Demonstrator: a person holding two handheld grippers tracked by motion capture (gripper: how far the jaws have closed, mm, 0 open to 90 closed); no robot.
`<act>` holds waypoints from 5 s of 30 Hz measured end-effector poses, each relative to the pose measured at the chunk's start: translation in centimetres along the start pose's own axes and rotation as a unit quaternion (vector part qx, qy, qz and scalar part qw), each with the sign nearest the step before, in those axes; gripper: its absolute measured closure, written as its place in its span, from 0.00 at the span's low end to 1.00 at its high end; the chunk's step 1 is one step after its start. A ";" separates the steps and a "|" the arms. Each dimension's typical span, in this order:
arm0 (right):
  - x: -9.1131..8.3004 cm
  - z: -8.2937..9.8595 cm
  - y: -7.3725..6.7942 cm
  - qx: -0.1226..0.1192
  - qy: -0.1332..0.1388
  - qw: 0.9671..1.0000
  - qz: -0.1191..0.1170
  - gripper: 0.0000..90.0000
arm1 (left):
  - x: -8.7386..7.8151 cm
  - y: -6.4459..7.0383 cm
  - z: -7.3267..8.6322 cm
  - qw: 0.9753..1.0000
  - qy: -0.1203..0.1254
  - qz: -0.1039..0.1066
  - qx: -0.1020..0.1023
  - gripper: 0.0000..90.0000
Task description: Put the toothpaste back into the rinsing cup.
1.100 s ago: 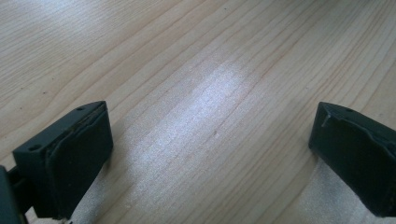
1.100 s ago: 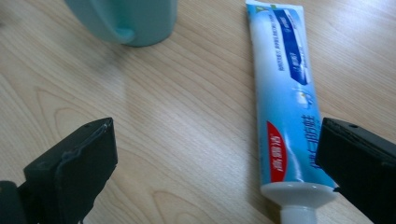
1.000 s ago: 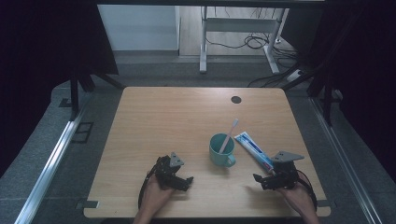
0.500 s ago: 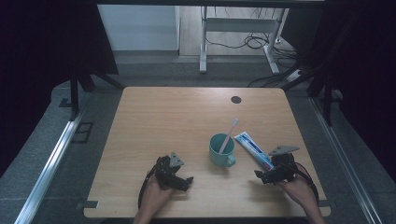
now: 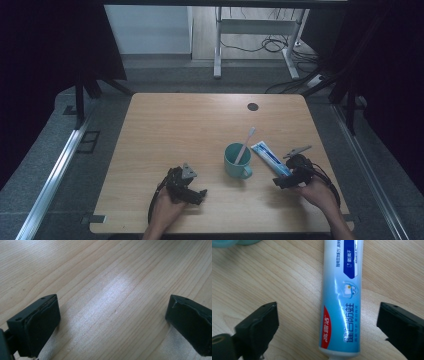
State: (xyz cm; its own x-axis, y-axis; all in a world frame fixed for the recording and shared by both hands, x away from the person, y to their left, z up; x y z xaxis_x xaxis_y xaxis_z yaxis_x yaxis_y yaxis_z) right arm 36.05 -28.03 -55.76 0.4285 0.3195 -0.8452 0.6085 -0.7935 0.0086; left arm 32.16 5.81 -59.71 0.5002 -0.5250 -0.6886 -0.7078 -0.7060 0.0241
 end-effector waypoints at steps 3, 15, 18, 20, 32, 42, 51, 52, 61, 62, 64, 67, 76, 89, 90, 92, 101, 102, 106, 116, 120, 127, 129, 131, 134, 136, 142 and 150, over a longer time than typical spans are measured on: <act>0.2 -0.2 0.3 -0.001 -0.015 1.000 -0.001 0.13 | 0.0 0.0 0.0 1.000 0.000 0.000 0.000 0.00; 1.1 -1.1 1.3 -0.004 -0.088 0.996 0.007 0.18 | 0.0 0.0 0.0 1.000 -0.001 0.000 0.000 0.00; 1.3 -1.5 1.3 -0.005 -0.103 0.995 0.006 0.21 | 0.0 0.0 0.0 1.000 -0.001 0.000 0.000 0.00; 1.3 -1.8 1.4 -0.009 -0.111 0.994 0.006 0.24 | 0.0 0.0 0.0 1.000 -0.001 0.000 0.000 0.00; 2.3 -3.5 1.3 -0.025 -0.146 0.989 0.011 0.32 | 0.0 0.0 0.0 1.000 -0.001 0.000 0.000 0.00; 3.0 -3.7 1.4 -0.016 -0.182 0.983 0.005 0.43 | 0.0 0.0 0.0 1.000 -0.001 0.000 0.000 0.00; 3.8 -3.7 1.5 -0.013 -0.210 0.978 0.005 0.51 | 0.0 0.0 0.0 1.000 -0.001 0.000 0.000 0.00; 3.9 -3.7 1.5 -0.010 -0.210 0.978 0.002 0.52 | 0.0 0.0 0.0 1.000 -0.002 0.000 0.000 0.00; 3.7 -4.0 1.6 -0.008 -0.217 0.976 0.005 0.67 | 0.0 0.0 0.0 1.000 -0.001 0.000 0.000 0.00; 3.6 -4.1 1.6 -0.012 -0.215 0.977 0.005 0.69 | 0.0 0.0 0.0 1.000 -0.001 0.001 0.000 0.00; 3.4 -4.2 1.6 -0.014 -0.216 0.976 0.010 0.73 | 0.0 0.0 0.0 1.000 -0.001 0.000 0.000 0.00; 3.3 -4.2 1.6 -0.015 -0.212 0.977 0.009 0.75 | 0.0 0.0 0.0 1.000 -0.001 0.000 0.000 0.00; 2.8 -3.9 1.8 -0.019 -0.198 0.980 0.011 0.78 | 0.0 0.0 0.0 1.000 -0.002 0.000 0.000 0.00; 1.9 -3.5 2.0 -0.003 -0.156 0.988 -0.015 0.79 | 0.0 0.0 0.0 1.000 -0.001 0.000 0.000 0.00; 1.8 -3.5 2.0 -0.002 -0.152 0.988 -0.015 0.79 | 0.0 0.0 0.0 1.000 -0.001 0.000 0.000 0.00; 1.6 -3.5 1.9 0.002 -0.143 0.990 -0.018 0.79 | 0.0 0.0 0.0 1.000 -0.002 0.000 0.000 0.00; 0.3 -3.5 1.6 0.014 -0.096 0.995 -0.030 0.79 | 0.0 0.0 0.0 1.000 -0.001 0.000 0.000 0.00; 0.2 -3.6 1.6 0.016 -0.092 0.995 -0.032 0.79 | 0.0 0.0 0.0 1.000 -0.001 0.000 0.000 0.00; -0.3 -3.6 1.6 0.015 -0.075 0.997 -0.032 0.79 | 0.0 0.0 0.0 1.000 -0.001 0.000 0.000 0.00; -1.5 -3.6 1.5 0.011 -0.022 0.999 -0.024 0.79 | 0.0 0.0 0.0 1.000 -0.001 0.000 0.000 0.00; -2.1 -3.7 1.5 0.014 0.002 1.000 -0.023 0.79 | 0.0 0.0 0.0 1.000 -0.002 0.000 0.000 0.00; -3.3 -3.8 1.4 0.016 0.045 0.999 -0.026 0.79 | 0.0 0.0 0.0 1.000 0.000 0.000 0.000 0.00; -3.5 -3.8 1.4 0.016 0.054 0.998 -0.025 0.79 | 0.0 0.0 0.0 1.000 0.000 0.000 0.000 0.00; -3.8 -3.9 1.3 0.014 0.068 0.997 -0.024 0.79 | 0.0 0.0 0.0 1.000 0.000 0.000 0.000 0.00; -4.1 -3.8 1.1 0.015 0.082 0.996 -0.027 0.79 | 0.0 0.0 0.0 1.000 0.000 0.000 0.000 0.00; -4.4 -3.8 1.0 0.017 0.095 0.995 -0.026 0.79 | 0.0 0.0 0.0 1.000 0.001 0.000 0.000 0.00; -5.2 -3.9 0.8 0.017 0.132 0.991 -0.028 0.79 | 0.0 0.0 0.0 1.000 0.001 0.000 0.001 0.00; -5.9 -3.9 0.2 0.013 0.179 0.983 -0.033 0.79 | 0.0 0.0 0.0 1.000 0.000 0.000 0.000 0.00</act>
State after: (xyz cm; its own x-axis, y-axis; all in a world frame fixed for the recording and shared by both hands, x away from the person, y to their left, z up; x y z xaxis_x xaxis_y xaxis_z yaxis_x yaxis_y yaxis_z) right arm 36.22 -28.09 -48.71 0.5996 0.5285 -0.6009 0.6274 -0.7766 -0.0570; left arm 32.16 5.81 -59.71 0.5004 -0.5249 -0.6886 -0.7077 -0.7061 0.0240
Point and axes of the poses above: each handheld gripper's, and its own axes: x roughly forward along the jaws, z roughly out of its underside, y roughly to its right, the point moved 7 cm from there along x, roughly forward along the jaws, and after that the axes turned 5 degrees about y, right-handed, at the moved point
